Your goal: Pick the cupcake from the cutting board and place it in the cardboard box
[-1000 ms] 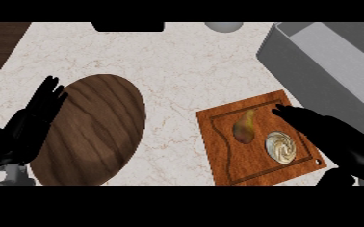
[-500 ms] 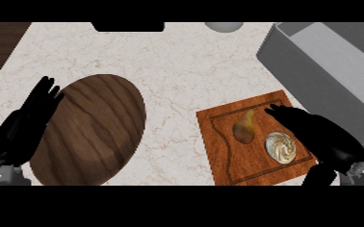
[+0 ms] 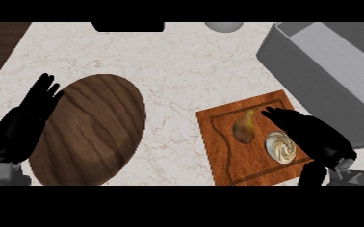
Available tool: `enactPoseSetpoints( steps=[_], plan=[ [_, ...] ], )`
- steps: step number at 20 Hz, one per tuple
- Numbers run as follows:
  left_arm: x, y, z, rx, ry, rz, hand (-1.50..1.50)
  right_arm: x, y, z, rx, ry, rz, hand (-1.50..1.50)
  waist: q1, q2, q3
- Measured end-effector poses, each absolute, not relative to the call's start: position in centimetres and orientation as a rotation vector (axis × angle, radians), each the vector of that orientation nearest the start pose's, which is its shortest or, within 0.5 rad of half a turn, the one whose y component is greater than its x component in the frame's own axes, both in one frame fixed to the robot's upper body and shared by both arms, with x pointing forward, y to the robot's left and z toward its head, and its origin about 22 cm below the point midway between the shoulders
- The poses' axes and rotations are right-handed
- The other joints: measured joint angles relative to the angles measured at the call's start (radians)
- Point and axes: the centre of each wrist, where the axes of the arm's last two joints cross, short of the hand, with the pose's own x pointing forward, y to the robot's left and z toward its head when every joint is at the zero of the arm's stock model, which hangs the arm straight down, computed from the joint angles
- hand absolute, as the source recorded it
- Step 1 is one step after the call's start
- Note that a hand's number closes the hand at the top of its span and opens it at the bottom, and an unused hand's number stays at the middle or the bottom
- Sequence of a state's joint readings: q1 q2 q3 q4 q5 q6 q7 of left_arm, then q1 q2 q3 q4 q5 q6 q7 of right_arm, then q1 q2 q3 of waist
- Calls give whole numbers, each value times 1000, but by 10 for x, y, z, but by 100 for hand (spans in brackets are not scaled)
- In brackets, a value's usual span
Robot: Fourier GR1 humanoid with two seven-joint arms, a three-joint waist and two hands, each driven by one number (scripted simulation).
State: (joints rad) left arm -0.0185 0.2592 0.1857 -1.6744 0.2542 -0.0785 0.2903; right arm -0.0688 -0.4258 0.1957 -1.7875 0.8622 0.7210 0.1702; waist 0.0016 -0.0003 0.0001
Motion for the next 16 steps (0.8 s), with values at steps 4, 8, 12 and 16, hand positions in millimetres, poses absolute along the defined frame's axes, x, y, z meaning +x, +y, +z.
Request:
enactPoseSetpoints(
  steps=[4, 8, 12, 16],
  plan=[
    [246, 322, 58, 53, -1439, 41, 0, 243, -252, 69, -563, -961, 1522, -150, -1, 0, 0],
    [243, 322, 57, 48, -1438, 43, 0, 245, -252, 66, -566, -947, 1527, -150, -1, 0, 0],
    [238, 329, 53, 51, -1438, 47, 0, 246, -259, 57, -568, -946, 1525, -150, 0, 0, 0],
    [239, 322, 51, 54, -1439, 53, 0, 249, -258, 46, -579, -960, 1523, 150, 0, 0, 0]
  ],
)
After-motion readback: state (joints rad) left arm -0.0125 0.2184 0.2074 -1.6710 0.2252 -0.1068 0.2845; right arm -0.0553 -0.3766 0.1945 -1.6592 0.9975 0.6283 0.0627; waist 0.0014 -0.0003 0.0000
